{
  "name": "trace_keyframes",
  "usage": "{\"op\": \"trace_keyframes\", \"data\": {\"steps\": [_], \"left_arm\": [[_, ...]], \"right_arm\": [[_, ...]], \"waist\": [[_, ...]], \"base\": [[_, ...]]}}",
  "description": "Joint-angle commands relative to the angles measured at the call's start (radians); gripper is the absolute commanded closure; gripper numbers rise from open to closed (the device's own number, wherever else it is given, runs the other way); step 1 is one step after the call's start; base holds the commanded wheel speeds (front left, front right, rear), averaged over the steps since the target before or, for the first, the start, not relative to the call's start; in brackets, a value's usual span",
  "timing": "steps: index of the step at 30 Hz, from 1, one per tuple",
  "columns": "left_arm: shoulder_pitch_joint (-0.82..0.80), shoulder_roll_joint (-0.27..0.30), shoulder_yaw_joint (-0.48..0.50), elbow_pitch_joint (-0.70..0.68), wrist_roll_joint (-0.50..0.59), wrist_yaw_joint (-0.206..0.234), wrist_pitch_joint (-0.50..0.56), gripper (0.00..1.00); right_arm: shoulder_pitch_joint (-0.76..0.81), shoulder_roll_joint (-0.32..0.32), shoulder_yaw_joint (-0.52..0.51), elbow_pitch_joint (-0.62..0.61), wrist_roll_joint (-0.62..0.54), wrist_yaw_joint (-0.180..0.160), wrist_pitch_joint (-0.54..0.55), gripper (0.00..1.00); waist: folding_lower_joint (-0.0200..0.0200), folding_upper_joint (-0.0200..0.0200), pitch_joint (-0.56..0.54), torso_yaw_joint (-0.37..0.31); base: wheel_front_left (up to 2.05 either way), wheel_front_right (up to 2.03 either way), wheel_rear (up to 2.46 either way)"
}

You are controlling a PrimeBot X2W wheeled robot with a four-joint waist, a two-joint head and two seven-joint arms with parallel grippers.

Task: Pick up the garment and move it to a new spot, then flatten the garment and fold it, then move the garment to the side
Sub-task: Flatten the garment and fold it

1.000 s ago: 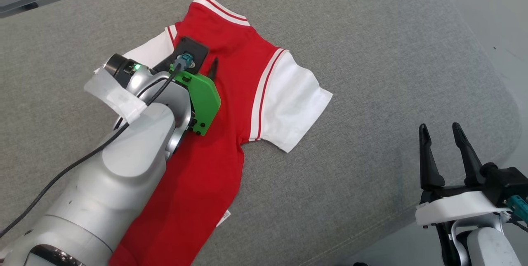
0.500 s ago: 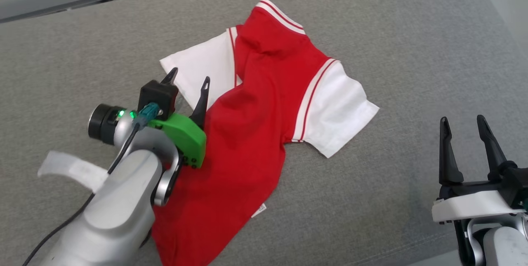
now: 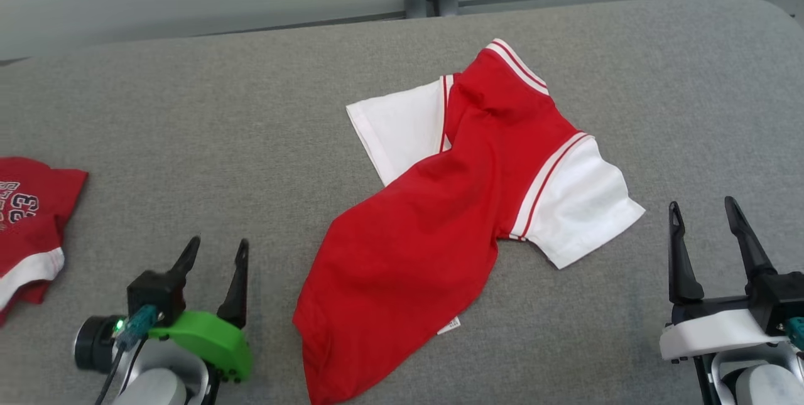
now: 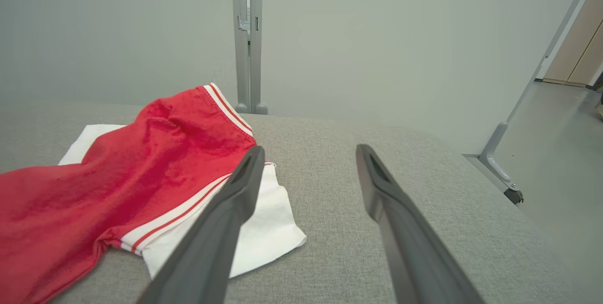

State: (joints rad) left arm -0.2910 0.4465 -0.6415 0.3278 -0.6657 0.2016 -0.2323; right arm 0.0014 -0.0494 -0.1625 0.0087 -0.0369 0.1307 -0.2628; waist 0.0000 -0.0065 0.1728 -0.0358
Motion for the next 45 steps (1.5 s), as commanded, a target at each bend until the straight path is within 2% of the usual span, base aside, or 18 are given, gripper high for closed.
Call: {"op": "trace_keyframes", "data": {"steps": [1, 8, 12, 20, 26, 27, 30, 33, 45], "left_arm": [[0.024, 0.009, 0.011, -0.004, -0.005, 0.01, -0.009, 0.0], [0.202, 0.006, 0.137, -0.03, -0.025, 0.043, -0.034, 0.0], [0.283, -0.021, 0.233, -0.068, 0.031, 0.026, -0.033, 0.0], [0.365, -0.095, 0.394, -0.106, 0.133, -0.057, -0.033, 0.0], [0.4, -0.114, 0.448, -0.091, 0.169, -0.177, -0.033, 0.0], [0.412, -0.113, 0.472, -0.079, 0.184, -0.21, -0.033, 0.0], [0.417, -0.121, 0.507, -0.068, 0.209, -0.249, -0.033, 0.0], [0.426, -0.135, 0.534, -0.064, 0.229, -0.27, -0.033, 0.0], [0.432, -0.179, 0.595, -0.052, 0.285, -0.309, -0.033, 0.0]], "right_arm": [[0.014, -0.004, 0.002, 0.002, -0.008, 0.0, -0.003, 0.0], [0.067, -0.004, 0.038, 0.022, -0.011, 0.0, -0.003, 0.0], [0.089, -0.003, 0.055, 0.035, -0.013, 0.0, -0.003, 0.0], [0.112, -0.003, 0.058, 0.066, -0.004, 0.0, -0.003, 0.0], [0.114, -0.003, 0.05, 0.087, -0.004, 0.0, -0.003, 0.0], [0.109, -0.005, 0.05, 0.092, -0.006, 0.0, -0.003, 0.0], [0.103, -0.008, 0.046, 0.096, -0.005, 0.0, -0.003, 0.0], [0.102, -0.011, 0.04, 0.096, -0.005, 0.0, -0.003, 0.0], [0.089, -0.015, 0.031, 0.098, -0.009, 0.0, -0.003, 0.0]], "waist": [[0.0, 0.0065, -0.051, 0.043], [0.0, 0.0065, -0.1, 0.046], [0.0, 0.0065, -0.118, 0.041], [0.0, 0.0065, -0.145, 0.026], [0.0, 0.0065, -0.162, 0.009], [0.0, 0.0065, -0.164, 0.005], [0.0, 0.0065, -0.167, 0.007], [0.0, 0.0065, -0.17, 0.011], [0.0, 0.0065, -0.165, 0.028]], "base": [[0.0, 0.0, 0.0], [0.0, 0.0, 0.0], [0.0, 0.0, 0.0], [0.0, 0.0, 0.0], [0.0, 0.0, 0.0], [0.0, 0.0, 0.0], [0.0, 0.0, 0.0], [0.0, 0.0, 0.0], [0.0, 0.0, 0.0]]}}
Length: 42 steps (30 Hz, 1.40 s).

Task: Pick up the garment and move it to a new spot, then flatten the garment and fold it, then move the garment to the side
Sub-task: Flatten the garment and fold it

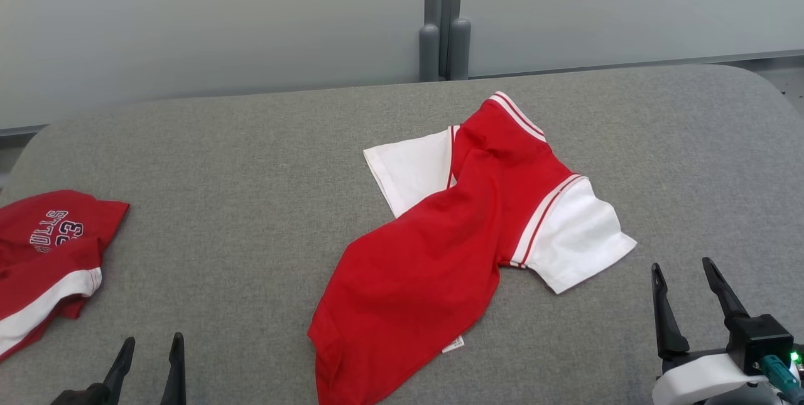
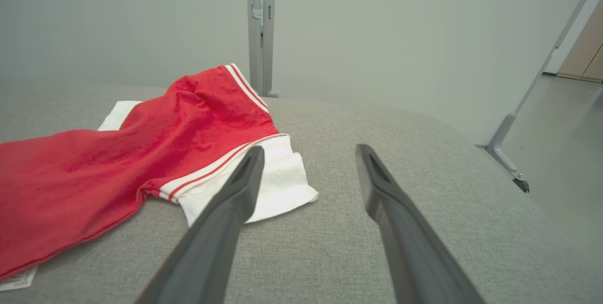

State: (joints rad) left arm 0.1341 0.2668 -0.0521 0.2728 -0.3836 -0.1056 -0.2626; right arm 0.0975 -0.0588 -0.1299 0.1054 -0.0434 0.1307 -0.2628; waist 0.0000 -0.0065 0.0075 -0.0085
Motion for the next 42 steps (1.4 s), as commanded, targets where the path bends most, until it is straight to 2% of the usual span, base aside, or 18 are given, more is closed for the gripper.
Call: {"op": "trace_keyframes", "data": {"steps": [1, 17, 22, 25, 27, 32, 33, 34, 35, 36, 39, 42], "left_arm": [[0.006, -0.003, 0.008, 0.005, 0.007, -0.006, -0.003, 0.0], [0.008, -0.041, 0.039, 0.037, 0.041, -0.024, -0.003, 0.0], [-0.033, -0.023, 0.022, 0.044, 0.021, -0.024, 0.034, 0.0], [-0.044, -0.026, 0.015, 0.011, -0.01, -0.007, 0.168, 0.0], [-0.047, -0.037, 0.02, -0.052, -0.05, 0.01, 0.271, 0.0], [-0.004, -0.024, -0.014, -0.303, -0.127, 0.026, 0.554, 0.0], [-0.004, -0.024, -0.014, -0.303, -0.127, 0.026, 0.554, 0.0], [0.004, -0.022, -0.024, -0.357, -0.152, 0.027, 0.607, 0.0], [0.012, -0.018, -0.045, -0.473, -0.179, 0.034, 0.704, 0.0], [0.014, -0.014, -0.055, -0.521, -0.193, 0.039, 0.746, 0.0], [0.031, -0.012, -0.087, -0.642, -0.229, 0.066, 0.862, 0.0], [0.039, -0.009, -0.105, -0.708, -0.253, 0.094, 0.95, 0.0]], "right_arm": [[-0.009, -0.005, -0.002, 0.001, -0.004, 0.0, -0.003, 0.0], [-0.022, -0.007, -0.012, -0.009, 0.008, 0.0, -0.003, 0.0], [-0.074, -0.059, 0.016, 0.009, 0.035, 0.0, -0.003, 0.0], [-0.121, -0.136, 0.05, 0.059, 0.07, 0.0, 0.0, 0.0], [-0.165, -0.19, 0.082, 0.088, 0.099, 0.0, 0.049, 0.0], [-0.26, -0.364, 0.199, 0.097, 0.207, 0.0, 0.28, 0.0], [-0.26, -0.364, 0.199, 0.097, 0.207, 0.0, 0.28, 0.0], [-0.278, -0.397, 0.231, 0.086, 0.232, 0.0, 0.33, 0.0], [-0.311, -0.467, 0.286, 0.066, 0.285, 0.0, 0.431, 0.0], [-0.325, -0.495, 0.316, 0.057, 0.315, 0.0, 0.476, 0.0], [-0.373, -0.564, 0.391, 0.035, 0.393, 0.0, 0.599, 0.0], [-0.415, -0.603, 0.437, 0.029, 0.447, 0.0, 0.685, 0.0]], "waist": [[0.0, 0.0065, 0.001, 0.002], [0.0, 0.0065, -0.001, 0.005], [0.0, 0.0065, 0.02, 0.005], [0.0, 0.0065, 0.039, 0.01], [0.0, 0.0065, 0.057, 0.013], [0.0, 0.0065, 0.119, 0.026], [0.0, 0.0065, 0.119, 0.026], [0.0, 0.0065, 0.135, 0.029], [0.0, 0.0065, 0.169, 0.037], [0.0, 0.0065, 0.183, 0.041], [0.0, 0.0065, 0.223, 0.047], [0.0, 0.0065, 0.259, 0.053]], "base": [[0.0, 0.0, 0.0], [0.0, 0.0, 0.0], [0.0, 0.0, 0.0], [0.0, 0.0, 0.0], [0.0, 0.0, 0.0], [0.0, 0.0, 0.0], [0.0, 0.0, 0.0], [0.0, 0.0, 0.0], [0.0, 0.0, 0.0], [0.0, 0.0, 0.0], [0.0, 0.0, 0.0], [0.0, 0.0, 0.0]]}}
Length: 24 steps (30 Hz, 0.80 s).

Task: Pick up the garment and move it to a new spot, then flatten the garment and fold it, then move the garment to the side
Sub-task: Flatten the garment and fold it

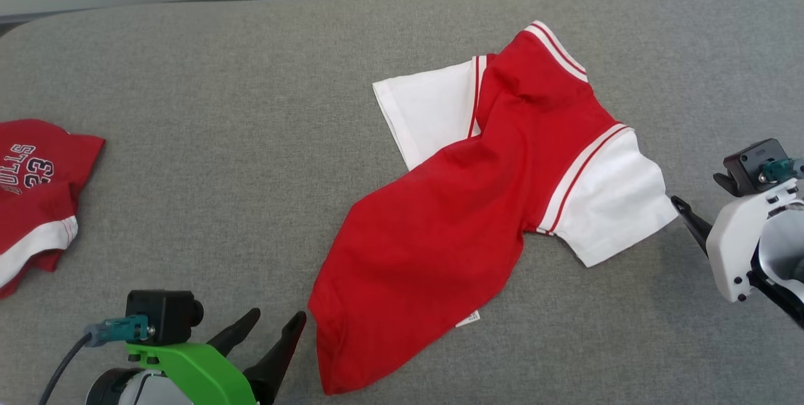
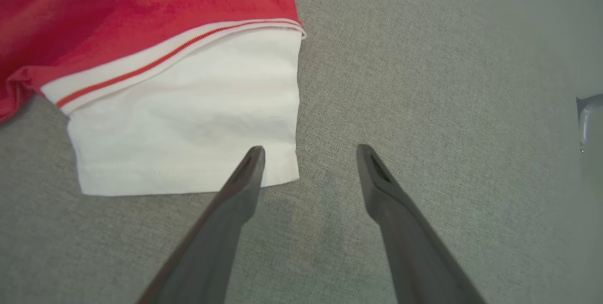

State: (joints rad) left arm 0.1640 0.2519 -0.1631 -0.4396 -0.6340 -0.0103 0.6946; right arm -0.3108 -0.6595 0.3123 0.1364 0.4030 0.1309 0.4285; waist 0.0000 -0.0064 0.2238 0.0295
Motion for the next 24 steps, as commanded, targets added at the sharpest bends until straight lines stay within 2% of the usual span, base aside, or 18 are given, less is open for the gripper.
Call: {"op": "trace_keyframes", "data": {"steps": [1, 8, 24], "left_arm": [[0.009, 0.009, 0.002, -0.005, -0.001, 0.008, 0.009, 0.0], [0.002, -0.012, -0.032, 0.008, 0.037, 0.069, 0.059, 0.0], [0.066, -0.007, -0.124, -0.018, 0.065, 0.074, 0.108, 0.0]], "right_arm": [[-0.02, -0.005, 0.005, -0.002, 0.014, 0.0, 0.01, 0.0], [-0.083, 0.004, 0.063, 0.026, 0.041, 0.0, 0.018, 0.0], [-0.118, 0.007, 0.109, 0.077, 0.054, 0.0, -0.022, 0.0]], "waist": [[0.0, 0.0064, 0.053, 0.015], [0.0, 0.0064, 0.096, 0.015], [0.0, 0.0064, 0.14, -0.007]], "base": [[0.0, 0.0, 0.0], [0.0, 0.0, 0.0], [0.0, 0.0, 0.0]]}}
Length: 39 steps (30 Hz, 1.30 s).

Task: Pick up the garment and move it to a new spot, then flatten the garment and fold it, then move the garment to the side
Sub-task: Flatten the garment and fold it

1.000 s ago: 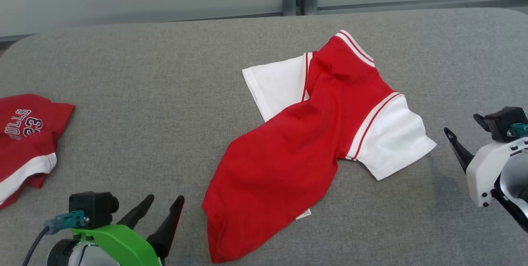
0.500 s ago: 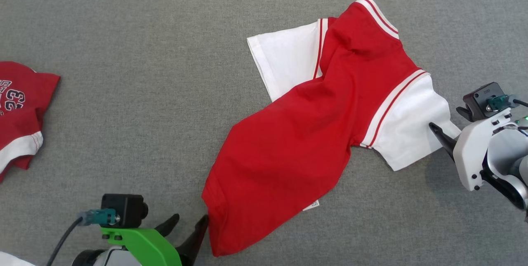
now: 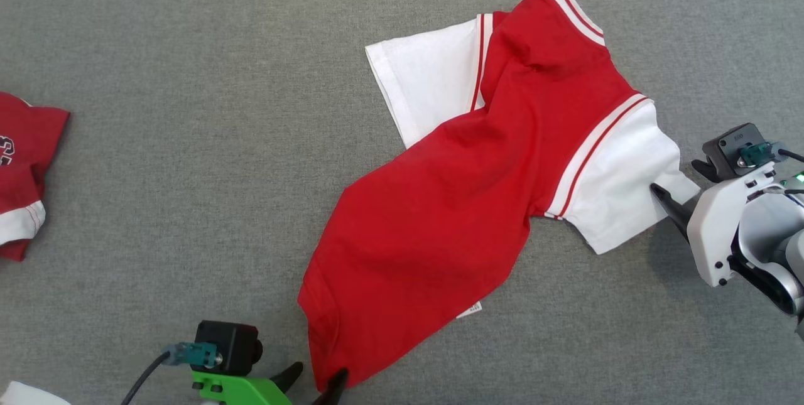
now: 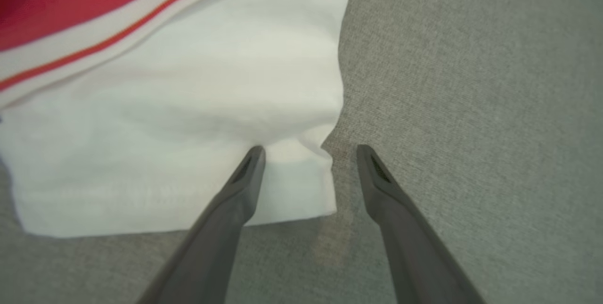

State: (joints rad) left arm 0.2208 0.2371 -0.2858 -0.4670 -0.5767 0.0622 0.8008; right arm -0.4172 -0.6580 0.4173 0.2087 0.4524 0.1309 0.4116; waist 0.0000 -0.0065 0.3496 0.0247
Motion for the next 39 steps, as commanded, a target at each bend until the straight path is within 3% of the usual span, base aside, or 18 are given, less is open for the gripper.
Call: {"op": "trace_keyframes", "data": {"steps": [1, 6, 7, 8, 9, 10, 11, 12, 13, 22, 30, 35, 39], "left_arm": [[0.005, 0.001, -0.007, 0.017, 0.005, 0.001, 0.001, 0.0], [-0.033, -0.008, -0.039, 0.091, 0.019, -0.028, -0.02, 0.0], [-0.038, -0.005, -0.043, 0.1, 0.023, -0.033, -0.025, 0.11], [-0.042, -0.003, -0.044, 0.109, 0.024, -0.038, -0.031, 0.53], [-0.042, -0.003, -0.044, 0.109, 0.024, -0.038, -0.031, 0.53], [-0.049, -0.003, -0.045, 0.116, 0.025, -0.044, -0.038, 0.81], [-0.053, -0.002, -0.047, 0.122, 0.025, -0.048, -0.042, 1.0], [-0.054, 0.001, -0.049, 0.126, 0.021, -0.056, -0.044, 1.0], [-0.056, 0.001, -0.049, 0.129, 0.015, -0.061, -0.046, 1.0], [-0.045, 0.003, -0.021, 0.106, -0.036, -0.07, -0.054, 1.0], [-0.088, 0.025, 0.105, -0.079, -0.122, -0.033, -0.041, 1.0], [-0.215, 0.093, 0.211, -0.177, -0.169, -0.016, 0.034, 1.0], [-0.443, 0.16, 0.29, -0.163, -0.216, 0.002, 0.114, 1.0]], "right_arm": [[-0.017, 0.009, 0.006, 0.007, 0.003, 0.0, -0.005, 0.0], [-0.031, 0.031, 0.041, 0.03, 0.021, 0.0, 0.022, 0.0], [-0.032, 0.033, 0.045, 0.032, 0.027, 0.0, 0.031, 0.0], [-0.034, 0.034, 0.049, 0.035, 0.033, 0.0, 0.037, 0.0], [-0.034, 0.034, 0.049, 0.035, 0.033, 0.0, 0.037, 0.0], [-0.034, 0.036, 0.052, 0.037, 0.042, 0.0, 0.043, 0.06], [-0.033, 0.037, 0.055, 0.035, 0.053, 0.0, 0.049, 0.79], [-0.032, 0.037, 0.055, 0.032, 0.064, 0.0, 0.052, 0.98], [-0.033, 0.035, 0.051, 0.028, 0.074, 0.0, 0.05, 1.0], [-0.034, 0.027, 0.018, -0.047, 0.176, 0.0, 0.005, 1.0], [-0.009, 0.023, -0.158, -0.222, 0.312, 0.0, -0.062, 1.0], [-0.069, 0.046, -0.291, -0.369, 0.444, 0.0, -0.049, 1.0], [-0.219, 0.074, -0.377, -0.381, 0.474, 0.0, 0.002, 1.0]], "waist": [[0.0, 0.0065, 0.021, -0.002], [0.0, 0.0065, 0.047, -0.007], [0.0, 0.0065, 0.049, -0.008], [0.0, 0.0065, 0.05, -0.008], [0.0, 0.0065, 0.05, -0.008], [0.0, 0.0065, 0.05, -0.008], [0.0, 0.0065, 0.049, -0.008], [0.0, 0.0065, 0.048, -0.008], [0.0, 0.0065, 0.046, -0.008], [0.0, 0.0065, 0.016, -0.028], [0.0, 0.0065, -0.016, -0.047], [0.0, 0.0065, 0.018, -0.058], [0.0, 0.0065, 0.086, -0.06]], "base": [[0.0, 0.0, 0.0], [0.0, 0.0, 0.0], [0.0, 0.0, 0.0], [0.0, 0.0, 0.0], [0.0, 0.0, 0.0], [0.0, 0.0, 0.0], [0.0, 0.0, 0.0], [0.0, 0.0, 0.0], [0.0, 0.0, 0.0], [0.0, 0.0, 0.0], [0.0, 0.0, 0.0], [0.0, 0.0, 0.0], [0.0, 0.0, 0.0]]}}
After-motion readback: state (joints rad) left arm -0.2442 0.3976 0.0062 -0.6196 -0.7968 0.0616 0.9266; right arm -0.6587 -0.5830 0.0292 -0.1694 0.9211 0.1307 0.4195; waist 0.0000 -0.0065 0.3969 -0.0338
